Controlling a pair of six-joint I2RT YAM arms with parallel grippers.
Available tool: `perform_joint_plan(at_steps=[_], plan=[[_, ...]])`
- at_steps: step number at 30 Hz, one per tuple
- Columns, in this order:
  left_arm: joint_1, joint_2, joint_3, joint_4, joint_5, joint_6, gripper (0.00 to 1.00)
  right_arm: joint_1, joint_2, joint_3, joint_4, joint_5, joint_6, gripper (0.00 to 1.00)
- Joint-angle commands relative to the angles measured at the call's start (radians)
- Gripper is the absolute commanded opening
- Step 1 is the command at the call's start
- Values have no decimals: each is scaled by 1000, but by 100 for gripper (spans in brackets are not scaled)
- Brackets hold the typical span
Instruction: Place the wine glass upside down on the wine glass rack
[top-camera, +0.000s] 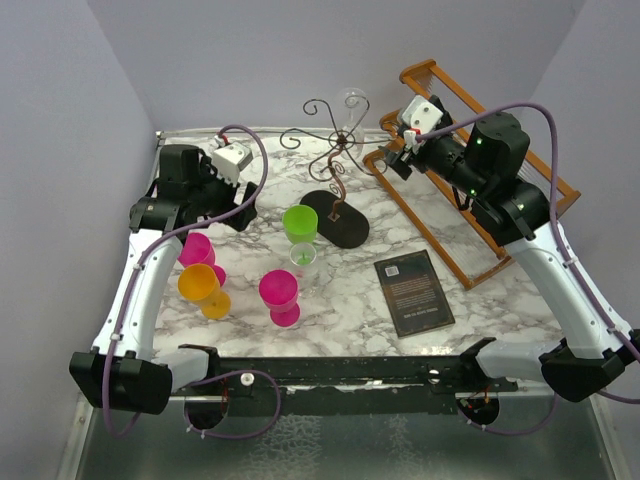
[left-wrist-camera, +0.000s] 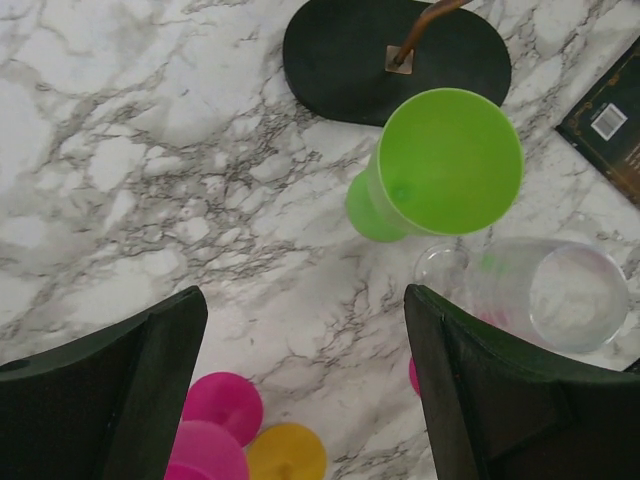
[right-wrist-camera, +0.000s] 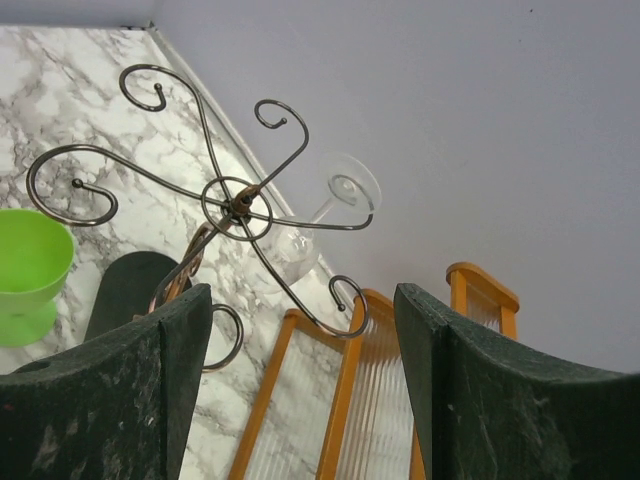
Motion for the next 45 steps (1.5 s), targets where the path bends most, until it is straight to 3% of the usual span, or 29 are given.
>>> perform_joint_plan(at_steps=[1,8,15,20,27,36,40,45], plan=[[-33,48,-30,172,82,-186,81,-35,-41,14,-13,-95,64,73],[-143,91,-110,346,13,-305,79,-70,-48,15,-8,-114,84,74],[-200,142,-165,409,-102,-289,65,-86,-58,7,-12,-135,90,74],[-204,154,-190,431,-138,-255,56,-90,-63,3,-11,-135,90,75],[-203,147,-210,428,-160,-194,35,-94,-68,0,-17,-139,93,76],[-194,128,-224,399,-175,-155,18,-95,-67,-1,-18,-146,97,79],[-170,119,-218,377,-174,-152,2,-95,-68,-5,-17,-145,93,79],[-121,75,-203,371,-224,-114,0,-95,-61,-5,-9,-94,95,80]])
